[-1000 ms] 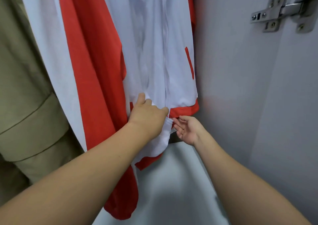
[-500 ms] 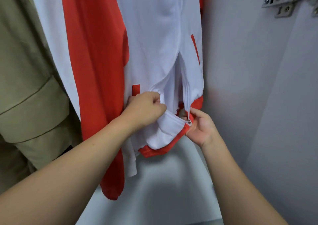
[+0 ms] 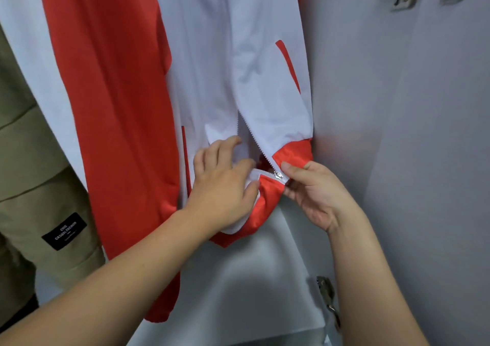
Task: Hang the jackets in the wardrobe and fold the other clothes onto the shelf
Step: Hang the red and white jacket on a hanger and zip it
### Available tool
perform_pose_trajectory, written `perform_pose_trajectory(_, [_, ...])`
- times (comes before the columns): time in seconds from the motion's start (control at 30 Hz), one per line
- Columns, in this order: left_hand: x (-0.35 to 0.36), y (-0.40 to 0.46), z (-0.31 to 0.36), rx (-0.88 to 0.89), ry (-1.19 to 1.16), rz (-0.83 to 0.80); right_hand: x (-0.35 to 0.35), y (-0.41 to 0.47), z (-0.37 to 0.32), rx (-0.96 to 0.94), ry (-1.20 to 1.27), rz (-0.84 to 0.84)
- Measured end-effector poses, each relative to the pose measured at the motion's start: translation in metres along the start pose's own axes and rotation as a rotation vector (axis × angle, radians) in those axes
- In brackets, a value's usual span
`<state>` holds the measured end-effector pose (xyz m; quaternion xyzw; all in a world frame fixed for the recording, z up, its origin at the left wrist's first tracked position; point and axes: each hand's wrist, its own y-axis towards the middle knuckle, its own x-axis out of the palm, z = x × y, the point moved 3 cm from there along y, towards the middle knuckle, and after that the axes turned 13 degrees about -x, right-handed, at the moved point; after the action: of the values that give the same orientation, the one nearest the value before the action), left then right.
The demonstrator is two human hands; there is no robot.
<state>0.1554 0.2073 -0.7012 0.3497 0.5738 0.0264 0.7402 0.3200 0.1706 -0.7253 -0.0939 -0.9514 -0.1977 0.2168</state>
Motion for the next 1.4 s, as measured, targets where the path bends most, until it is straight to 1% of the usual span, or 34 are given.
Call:
perform_pose_trajectory(0.07, [0.003, 0.006, 0.001, -0.044, -0.168, -0.044, -0.005, -0.002, -0.003, 0.003, -0.031, -0.010])
perform_pose_trajectory(0.13, [0.005, 0.011, 0.002, -0.072, -0.268, -0.091, -0.007, -0.003, -0.002, 0.016, -0.043, -0.031])
perform_pose_trajectory(0.17, [0.006, 0.013, 0.002, -0.096, -0.306, -0.143, -0.008, -0.003, -0.001, 0.017, -0.043, -0.044])
perform_pose_trajectory(0.27, [0.008, 0.023, 0.010, -0.229, -0.417, -0.397, -0.006, -0.002, 0.003, -0.005, -0.020, -0.066])
perform_pose_trajectory(0.33, [0.011, 0.032, 0.013, -0.294, -0.392, -0.537, -0.006, -0.002, 0.003, -0.029, -0.025, -0.067])
perform_pose_trajectory(0.4, [0.013, 0.039, 0.012, -0.394, -0.439, -0.626, -0.006, -0.001, 0.001, -0.062, -0.066, -0.078])
perform_pose_trajectory(0.47, [0.010, 0.041, 0.015, -0.487, -0.587, -0.674, -0.009, -0.001, -0.002, -0.095, -0.171, -0.069])
perform_pose_trajectory(0.57, [0.005, 0.044, 0.025, -0.479, -0.697, -0.705, -0.014, -0.001, -0.007, -0.120, -0.265, -0.028])
perform_pose_trajectory(0.7, [0.008, 0.047, 0.027, -0.369, -0.815, -0.745, -0.019, -0.002, -0.012, -0.125, -0.286, 0.003])
perform_pose_trajectory(0.87, [0.011, 0.038, 0.031, -0.356, -0.957, -0.798, -0.021, -0.003, -0.012, -0.108, -0.299, 0.008])
perform_pose_trajectory(1.03, [0.011, 0.036, 0.032, -0.374, -1.072, -0.767, -0.019, -0.005, -0.016, -0.110, -0.276, 0.004])
perform_pose_trajectory(1.2, [0.007, 0.032, 0.033, -0.362, -1.125, -0.737, -0.015, -0.006, -0.016, -0.083, -0.225, 0.017])
perform_pose_trajectory(1.4, [0.003, 0.034, 0.031, -0.402, -1.174, -0.700, -0.013, -0.007, -0.016, -0.056, -0.188, 0.019])
